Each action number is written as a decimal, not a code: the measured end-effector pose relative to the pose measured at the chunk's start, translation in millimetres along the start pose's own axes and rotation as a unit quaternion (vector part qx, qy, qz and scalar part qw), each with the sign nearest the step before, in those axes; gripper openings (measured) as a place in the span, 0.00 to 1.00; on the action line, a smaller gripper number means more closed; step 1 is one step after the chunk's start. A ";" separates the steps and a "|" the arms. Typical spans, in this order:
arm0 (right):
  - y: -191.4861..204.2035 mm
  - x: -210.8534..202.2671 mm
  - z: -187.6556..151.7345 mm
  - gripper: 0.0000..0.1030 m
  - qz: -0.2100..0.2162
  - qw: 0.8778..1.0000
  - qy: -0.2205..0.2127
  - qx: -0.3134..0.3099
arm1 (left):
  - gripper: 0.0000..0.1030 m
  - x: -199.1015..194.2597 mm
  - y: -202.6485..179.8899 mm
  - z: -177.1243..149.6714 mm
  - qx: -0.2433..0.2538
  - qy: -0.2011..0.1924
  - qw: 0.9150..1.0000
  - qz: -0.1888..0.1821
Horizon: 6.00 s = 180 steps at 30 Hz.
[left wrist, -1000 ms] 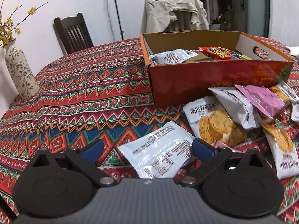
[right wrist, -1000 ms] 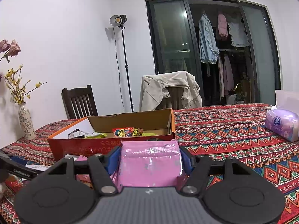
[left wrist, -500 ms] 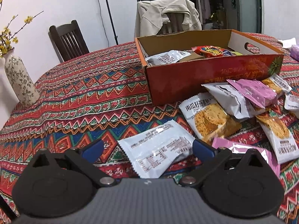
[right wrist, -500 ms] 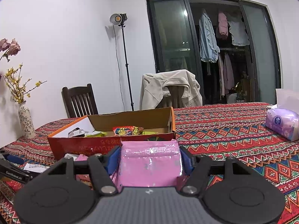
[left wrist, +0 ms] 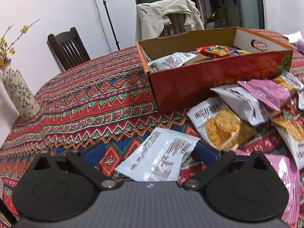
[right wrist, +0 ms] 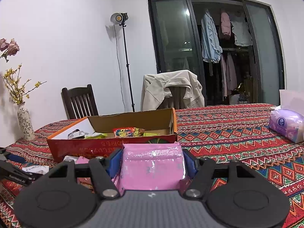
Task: Organize snacks
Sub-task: 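Grasp the white printed packet with the left gripper while the right gripper holds the pink packet, then carry both packets over the cardboard box and open both grippers inside it, then lift both grippers out of the box and move back to the snack pile, then grasp the lilac pink packet with the left gripper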
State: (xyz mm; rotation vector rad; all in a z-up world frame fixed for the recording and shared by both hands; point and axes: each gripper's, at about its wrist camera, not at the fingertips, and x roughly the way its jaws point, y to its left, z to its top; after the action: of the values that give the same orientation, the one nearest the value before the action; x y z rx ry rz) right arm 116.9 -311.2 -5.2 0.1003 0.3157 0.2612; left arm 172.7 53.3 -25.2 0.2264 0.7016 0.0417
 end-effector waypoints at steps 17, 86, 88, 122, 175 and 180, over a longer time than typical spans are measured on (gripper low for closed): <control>8.7 7.1 -2.4 0.64 0.005 0.999 0.023 -0.024 | 0.49 -20.6 -5.5 -11.3 -0.079 -0.020 0.996 -0.032; 39.0 154.4 62.8 1.00 -0.022 0.998 0.059 -0.007 | 1.00 27.8 -24.6 109.5 -0.173 -0.144 0.973 -0.041; 39.0 152.4 63.3 1.00 -0.020 0.998 0.057 -0.006 | 1.00 26.2 -24.8 108.7 -0.174 -0.146 0.973 -0.040; 47.8 80.0 92.9 1.00 -0.028 0.999 0.030 -0.015 | 1.00 -59.1 -20.5 111.4 -0.199 -0.165 0.964 -0.057; 61.0 -14.7 -25.9 1.00 -0.008 0.990 0.139 -0.028 | 1.00 -66.2 -73.1 -15.8 -0.160 0.008 0.986 0.045; 58.4 -13.1 -29.2 1.00 -0.005 0.989 0.145 -0.024 | 1.00 -75.7 -60.6 -25.7 -0.151 0.014 0.988 0.028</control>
State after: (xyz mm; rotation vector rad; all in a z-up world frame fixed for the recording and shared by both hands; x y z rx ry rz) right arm 81.6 -256.9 -21.0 0.0127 0.5977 0.2739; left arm 96.0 -9.4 -9.5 -0.0450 0.7063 0.2044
